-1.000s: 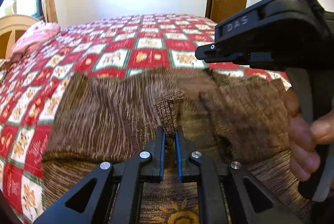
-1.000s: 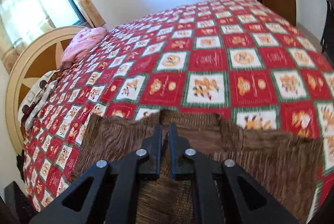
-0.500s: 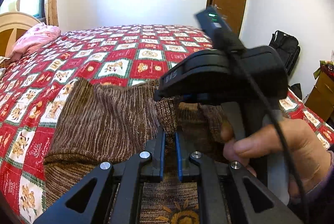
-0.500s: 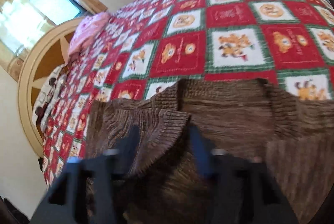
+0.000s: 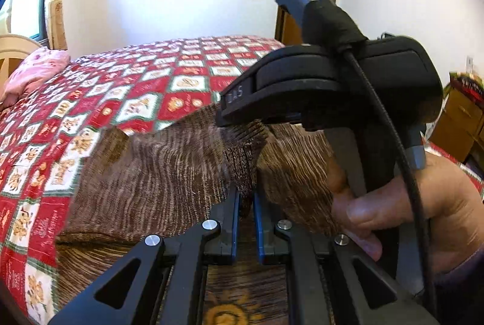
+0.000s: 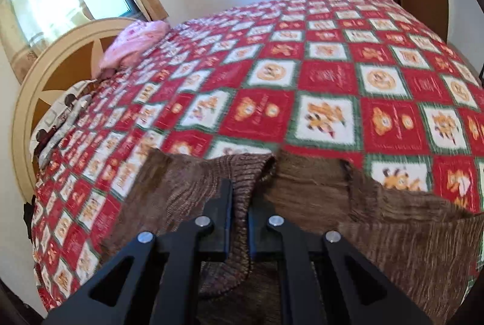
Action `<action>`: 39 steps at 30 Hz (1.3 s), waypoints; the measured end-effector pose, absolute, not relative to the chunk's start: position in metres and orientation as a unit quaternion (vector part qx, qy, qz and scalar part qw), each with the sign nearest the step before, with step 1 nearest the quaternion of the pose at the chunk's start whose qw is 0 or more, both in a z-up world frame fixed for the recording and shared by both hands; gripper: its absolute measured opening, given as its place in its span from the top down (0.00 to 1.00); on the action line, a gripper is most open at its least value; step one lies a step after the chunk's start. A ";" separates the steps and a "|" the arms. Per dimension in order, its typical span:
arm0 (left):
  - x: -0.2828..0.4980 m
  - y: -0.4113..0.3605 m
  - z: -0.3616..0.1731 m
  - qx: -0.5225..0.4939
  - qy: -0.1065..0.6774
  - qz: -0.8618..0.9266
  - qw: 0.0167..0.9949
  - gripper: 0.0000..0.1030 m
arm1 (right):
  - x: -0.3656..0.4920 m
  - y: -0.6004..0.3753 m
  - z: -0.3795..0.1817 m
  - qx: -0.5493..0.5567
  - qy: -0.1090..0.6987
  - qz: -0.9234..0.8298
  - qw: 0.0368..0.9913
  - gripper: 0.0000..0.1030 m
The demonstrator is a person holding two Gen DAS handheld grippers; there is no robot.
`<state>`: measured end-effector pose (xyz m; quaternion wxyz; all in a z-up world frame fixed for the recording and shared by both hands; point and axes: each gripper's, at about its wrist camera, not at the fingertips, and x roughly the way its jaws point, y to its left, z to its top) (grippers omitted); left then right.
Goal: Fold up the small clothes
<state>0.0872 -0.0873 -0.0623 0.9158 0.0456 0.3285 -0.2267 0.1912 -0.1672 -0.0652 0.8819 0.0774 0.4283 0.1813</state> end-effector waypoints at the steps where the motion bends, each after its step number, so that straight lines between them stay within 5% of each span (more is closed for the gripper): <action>1: 0.087 -0.092 -0.068 0.054 0.333 -0.226 0.914 0.91 | 0.192 -0.170 -0.071 0.084 0.435 0.186 0.877 0.88; 6: 0.092 -0.093 -0.083 0.054 0.363 -0.227 0.902 0.91 | 0.193 -0.178 -0.092 0.103 0.460 0.172 0.865 0.85; 15: 0.092 -0.080 -0.077 0.053 0.415 -0.270 0.867 0.88 | 0.191 -0.197 -0.086 0.121 0.461 0.137 0.868 0.60; 20: 0.082 -0.022 -0.051 0.042 0.400 -0.299 0.865 0.87 | 0.174 -0.210 -0.075 0.122 0.445 0.123 0.879 0.59; 22: 0.089 0.006 -0.037 0.025 0.384 -0.299 0.873 0.82 | 0.167 -0.210 -0.071 0.118 0.434 0.123 0.885 0.59; 24: 0.110 0.031 -0.023 0.009 0.364 -0.267 0.892 0.38 | 0.161 -0.204 -0.066 0.112 0.426 0.129 0.889 0.59; 25: 0.124 0.043 -0.020 0.005 0.354 -0.244 0.903 0.30 | 0.158 -0.200 -0.065 0.110 0.424 0.136 0.889 0.59; 32: 0.229 0.062 -0.060 -0.040 0.416 -0.194 0.888 0.29 | 0.136 -0.182 -0.060 0.083 0.419 0.141 0.893 0.59; 39: 0.245 0.050 -0.095 -0.078 0.447 -0.214 0.865 0.30 | 0.132 -0.192 -0.060 0.089 0.416 0.125 0.896 0.59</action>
